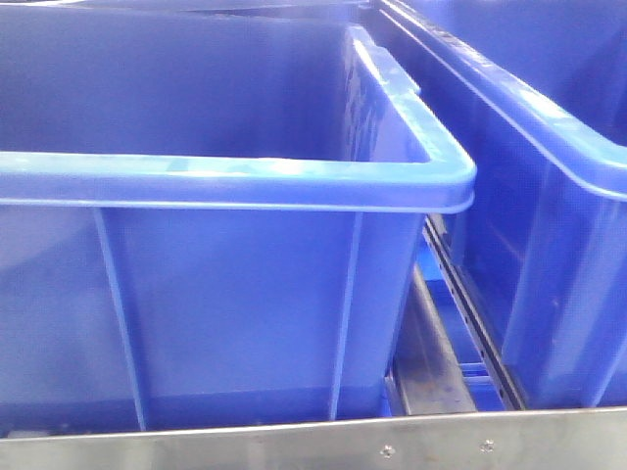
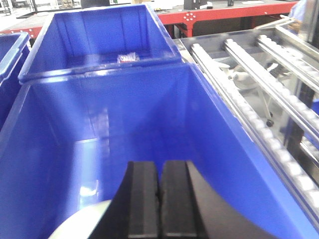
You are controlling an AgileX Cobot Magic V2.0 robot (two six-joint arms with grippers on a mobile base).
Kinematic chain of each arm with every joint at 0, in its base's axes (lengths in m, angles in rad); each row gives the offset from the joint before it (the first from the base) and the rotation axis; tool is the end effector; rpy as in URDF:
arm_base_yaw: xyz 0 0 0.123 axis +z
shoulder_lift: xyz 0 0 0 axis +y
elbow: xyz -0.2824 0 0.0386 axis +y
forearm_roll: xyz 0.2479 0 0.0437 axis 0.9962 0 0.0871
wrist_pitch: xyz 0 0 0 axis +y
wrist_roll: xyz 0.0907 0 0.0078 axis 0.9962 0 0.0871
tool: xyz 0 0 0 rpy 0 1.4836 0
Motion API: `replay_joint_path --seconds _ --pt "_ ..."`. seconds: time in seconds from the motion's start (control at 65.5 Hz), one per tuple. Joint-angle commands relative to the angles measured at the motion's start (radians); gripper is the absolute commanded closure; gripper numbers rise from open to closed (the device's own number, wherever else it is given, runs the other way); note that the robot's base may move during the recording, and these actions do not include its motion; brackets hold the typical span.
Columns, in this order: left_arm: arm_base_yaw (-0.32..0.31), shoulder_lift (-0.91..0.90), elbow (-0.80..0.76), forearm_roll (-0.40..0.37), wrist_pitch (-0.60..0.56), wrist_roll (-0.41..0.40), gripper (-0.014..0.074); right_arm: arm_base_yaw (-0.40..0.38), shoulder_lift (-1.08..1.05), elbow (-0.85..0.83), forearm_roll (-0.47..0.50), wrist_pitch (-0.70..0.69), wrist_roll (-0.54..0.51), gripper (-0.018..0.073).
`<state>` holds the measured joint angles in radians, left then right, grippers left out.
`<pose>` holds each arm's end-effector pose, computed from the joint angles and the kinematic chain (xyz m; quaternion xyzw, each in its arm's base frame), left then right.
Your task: Place green plate on second shelf with right arm
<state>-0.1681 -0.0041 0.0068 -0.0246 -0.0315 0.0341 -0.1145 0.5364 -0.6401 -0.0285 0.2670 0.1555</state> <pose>0.0551 -0.0093 0.2139 0.0587 0.6623 -0.0589 0.7446 0.1090 -0.0132 0.3626 0.0913 0.7278 0.0018 0.6797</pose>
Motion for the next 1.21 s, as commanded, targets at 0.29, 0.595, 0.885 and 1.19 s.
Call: replay_joint_path --seconds 0.29,0.595,0.885,1.19 --pt "-0.003 -0.017 0.04 -0.009 -0.027 -0.008 0.0466 -0.002 -0.018 -0.02 -0.012 -0.062 -0.01 0.0512" --pt "-0.003 -0.017 0.04 -0.009 -0.027 -0.008 0.0466 0.01 -0.277 0.259 0.108 -0.218 0.003 0.0512" --pt "-0.003 -0.017 0.04 -0.009 -0.027 -0.008 0.0466 0.215 -0.467 0.459 0.061 -0.393 -0.043 0.0512" --pt "-0.003 -0.017 0.04 -0.009 -0.027 -0.008 0.0466 0.204 -0.467 0.569 0.061 -0.596 -0.09 0.0512"
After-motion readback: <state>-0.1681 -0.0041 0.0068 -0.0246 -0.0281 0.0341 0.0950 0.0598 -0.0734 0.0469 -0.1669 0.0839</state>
